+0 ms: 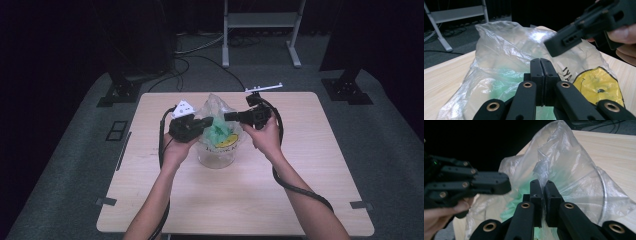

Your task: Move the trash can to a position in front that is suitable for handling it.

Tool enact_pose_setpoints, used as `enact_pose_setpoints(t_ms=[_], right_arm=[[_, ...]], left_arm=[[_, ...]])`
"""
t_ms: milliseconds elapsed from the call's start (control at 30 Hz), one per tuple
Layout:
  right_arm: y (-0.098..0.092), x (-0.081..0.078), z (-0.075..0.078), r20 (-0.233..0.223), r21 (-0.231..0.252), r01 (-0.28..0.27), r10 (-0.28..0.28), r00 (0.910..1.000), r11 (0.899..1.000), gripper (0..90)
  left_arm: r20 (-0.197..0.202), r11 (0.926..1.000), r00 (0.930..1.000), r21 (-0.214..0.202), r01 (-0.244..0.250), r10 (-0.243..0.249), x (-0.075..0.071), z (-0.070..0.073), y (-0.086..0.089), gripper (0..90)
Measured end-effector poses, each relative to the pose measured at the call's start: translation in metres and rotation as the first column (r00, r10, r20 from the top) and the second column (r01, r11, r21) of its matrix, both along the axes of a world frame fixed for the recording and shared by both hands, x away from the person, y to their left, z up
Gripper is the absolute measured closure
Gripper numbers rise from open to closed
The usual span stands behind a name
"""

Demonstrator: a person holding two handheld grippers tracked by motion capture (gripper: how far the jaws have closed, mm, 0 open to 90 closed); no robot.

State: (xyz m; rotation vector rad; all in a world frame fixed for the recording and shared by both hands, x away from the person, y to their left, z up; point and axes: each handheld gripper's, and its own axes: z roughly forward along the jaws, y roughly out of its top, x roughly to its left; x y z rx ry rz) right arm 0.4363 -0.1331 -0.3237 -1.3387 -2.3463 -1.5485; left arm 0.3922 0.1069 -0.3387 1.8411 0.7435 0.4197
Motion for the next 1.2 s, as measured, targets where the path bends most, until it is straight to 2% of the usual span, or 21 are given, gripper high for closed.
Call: enact_pose_setpoints(t_ms=[133, 200, 267, 333, 533, 667, 733, 800, 867, 933, 1067, 1200], right_arm=[[0.000, 0.005, -0.001, -0.040, 0.046, -0.005, 0.007, 0.9992, 0.999, 84.4], [0.001, 0.007, -0.002, -0.051, 0.056, 0.000, 0.003, 0.9987, 0.998, 77.4], [0.001, 0.009, -0.003, -0.069, 0.070, -0.006, 0.010, 0.9976, 0.997, 77.3], [0.001, 0.010, -0.004, -0.088, 0.093, -0.004, 0.013, 0.9961, 0.996, 77.2], [0.003, 0.015, -0.007, -0.125, 0.154, -0.001, 0.020, 0.9919, 0.988, 67.6], [0.011, 0.016, -0.005, -0.123, 0.123, 0.005, 0.010, 0.9923, 0.992, 64.6], [0.017, 0.016, -0.004, -0.115, 0.077, 0.012, -0.003, 0.9934, 0.997, 65.0], [0.020, 0.016, -0.005, -0.110, 0.058, 0.019, -0.012, 0.9939, 0.998, 69.9], [0.023, 0.016, -0.005, -0.102, 0.026, 0.023, -0.020, 0.9945, 0.999, 80.7], [0.022, 0.016, -0.007, -0.095, 0.013, 0.028, -0.027, 0.9951, 1.000, 88.3], [0.018, 0.016, -0.008, -0.093, 0.027, 0.036, -0.034, 0.9951, 0.999, 89.7], [0.014, 0.015, -0.010, -0.095, 0.049, 0.035, -0.031, 0.9950, 0.998, 90.0]], left_arm=[[-0.006, 0.9998, 0.9999, 0.017, 0.014, -0.013, 0.001, -0.001, -0.006, 89.5], [-0.005, 0.9996, 0.9998, 0.023, 0.018, -0.018, 0.000, -0.001, -0.009, 89.5], [0.000, 0.9991, 0.9997, 0.034, 0.024, -0.024, -0.001, 0.000, -0.011, 89.5], [-0.001, 0.9989, 0.9996, 0.039, 0.027, -0.027, -0.002, -0.002, -0.014, 89.5], [-0.002, 0.9981, 0.9992, 0.048, 0.039, -0.039, -0.003, -0.005, -0.018, 89.5], [-0.007, 0.9980, 0.9990, 0.045, 0.045, -0.045, -0.004, -0.007, -0.019, 89.5], [-0.008, 0.9980, 0.9989, 0.044, 0.046, -0.045, -0.003, -0.007, -0.019, 89.5], [-0.008, 0.9979, 0.9988, 0.043, 0.049, -0.048, -0.004, -0.006, -0.019, 89.5], [-0.008, 0.9975, 0.9985, 0.043, 0.055, -0.055, -0.004, -0.006, -0.019, 89.2], [-0.017, 0.9973, 0.9980, 0.039, 0.062, -0.061, -0.005, -0.005, -0.017, 83.6], [-0.020, 0.9985, 0.9984, 0.017, 0.053, -0.053, -0.008, 0.001, -0.010, 70.0], [-0.004, 0.9996, 0.9996, 0.000, 0.028, -0.028, -0.011, 0.008, 0.000, 58.2]])
